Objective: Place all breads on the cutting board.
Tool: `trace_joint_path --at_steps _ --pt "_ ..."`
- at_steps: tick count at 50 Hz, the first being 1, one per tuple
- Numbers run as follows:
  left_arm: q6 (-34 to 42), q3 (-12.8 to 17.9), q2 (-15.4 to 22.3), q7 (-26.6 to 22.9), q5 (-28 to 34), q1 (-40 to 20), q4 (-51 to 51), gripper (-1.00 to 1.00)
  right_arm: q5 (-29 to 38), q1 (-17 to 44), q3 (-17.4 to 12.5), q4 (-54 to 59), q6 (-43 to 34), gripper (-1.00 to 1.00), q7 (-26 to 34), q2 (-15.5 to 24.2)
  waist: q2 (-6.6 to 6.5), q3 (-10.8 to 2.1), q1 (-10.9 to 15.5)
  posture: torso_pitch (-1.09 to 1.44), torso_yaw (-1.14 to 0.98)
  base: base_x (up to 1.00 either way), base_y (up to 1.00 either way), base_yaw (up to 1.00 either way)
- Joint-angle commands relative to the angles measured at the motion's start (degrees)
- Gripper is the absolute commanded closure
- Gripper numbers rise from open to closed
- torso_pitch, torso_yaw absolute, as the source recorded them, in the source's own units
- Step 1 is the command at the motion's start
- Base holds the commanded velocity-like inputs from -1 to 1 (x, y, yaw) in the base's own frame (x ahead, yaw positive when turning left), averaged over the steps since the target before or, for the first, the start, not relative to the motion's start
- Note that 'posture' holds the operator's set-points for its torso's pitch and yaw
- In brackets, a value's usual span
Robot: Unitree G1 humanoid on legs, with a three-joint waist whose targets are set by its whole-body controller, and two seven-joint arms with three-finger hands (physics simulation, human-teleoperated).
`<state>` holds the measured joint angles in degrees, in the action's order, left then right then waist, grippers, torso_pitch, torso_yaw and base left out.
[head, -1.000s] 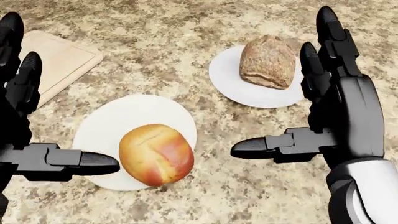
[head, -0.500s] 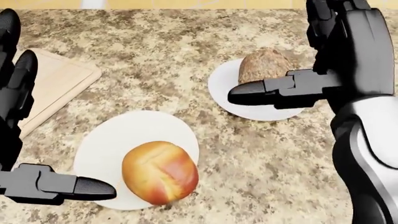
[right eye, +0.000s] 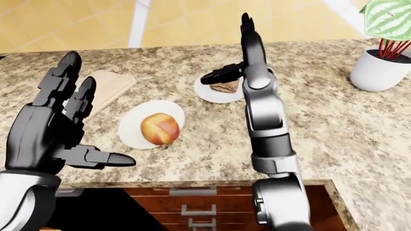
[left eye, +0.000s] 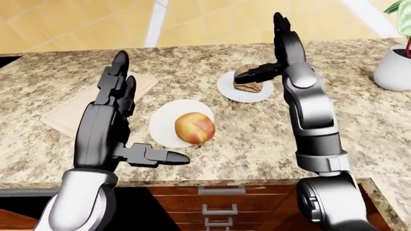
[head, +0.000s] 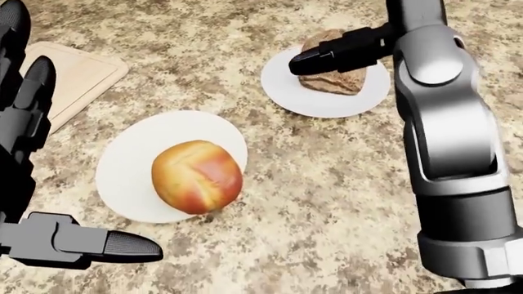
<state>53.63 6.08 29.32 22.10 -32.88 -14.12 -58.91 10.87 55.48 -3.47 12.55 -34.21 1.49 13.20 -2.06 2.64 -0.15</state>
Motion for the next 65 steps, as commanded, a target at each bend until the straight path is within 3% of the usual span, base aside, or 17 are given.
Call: trace_joint_path --at_steps 1,19,46,48,50,51,54,55,62,65 --pt "-1.22 1.18 0.32 -0.14 0.87 -1.11 -1.09 -1.0 2.32 3.11 -0.34 1.31 3.52 -1.0 0.81 0.58 0.01 -1.31 -0.01 0.0 0.0 0.0 0.0 0.0" --pt "-2.49 1.34 2.21 2.01 -1.86 -1.08 -1.09 -1.0 5.97 8.48 -0.27 15.31 8.2 -1.0 3.71 0.31 -0.22 -2.02 -0.06 0.0 0.0 0.0 0.0 0.0" --pt "-3.51 2.05 4.34 3.62 -4.52 -0.7 -1.09 -1.0 7.99 11.22 -0.15 34.85 18.05 -1.0 -0.31 0.6 -0.31 -2.23 -0.2 0.0 0.0 0.0 0.0 0.0" --pt "-3.43 2.07 4.29 3.62 -4.54 -0.78 -1.09 -1.0 8.09 11.47 -0.18 36.28 18.71 -0.71 -0.66 0.62 -0.35 -2.16 -0.19 0.0 0.0 0.0 0.0 0.0" --pt "-3.34 1.99 4.1 3.44 -4.21 -0.71 -1.09 -1.0 8.09 11.48 -0.23 37.59 19.33 -0.58 -1.26 0.5 -0.37 -2.12 -0.19 0.0 0.0 0.0 0.0 0.0" --pt "-3.36 2.04 4.02 3.29 -4.11 -0.64 -1.09 -1.0 8.17 11.4 -0.17 37.93 19.44 -0.38 -1.41 0.45 -0.37 -2.1 -0.2 0.0 0.0 0.0 0.0 0.0" --pt "-3.37 2.18 3.93 2.99 -3.97 -0.55 -1.09 -1.0 8.37 11.58 -0.05 39.55 20.51 -0.23 -1.89 0.44 -0.37 -2.06 -0.24 0.0 0.0 0.0 0.0 0.0" --pt "-3.41 2.16 3.95 2.98 -3.98 -0.54 -1.09 -1.0 8.38 11.54 -0.06 39.76 20.7 -0.02 -1.94 0.41 -0.38 -2.05 -0.25 0.0 0.0 0.0 0.0 0.0" --pt "-3.91 2.33 4.08 2.89 -3.96 0.01 -1.09 -1.0 10.4 11.46 0.49 42.08 22.52 0.25 -2.9 0.53 -0.42 -1.99 -0.26 0.0 0.0 0.0 0.0 0.0" --pt "-3.92 2.34 3.83 2.62 -3.61 0.12 -1.09 -1.0 10.75 11.88 0.14 40.62 22.07 0.8 -2.98 1.07 -0.38 -2.0 -0.16 0.0 0.0 0.0 0.0 0.0"
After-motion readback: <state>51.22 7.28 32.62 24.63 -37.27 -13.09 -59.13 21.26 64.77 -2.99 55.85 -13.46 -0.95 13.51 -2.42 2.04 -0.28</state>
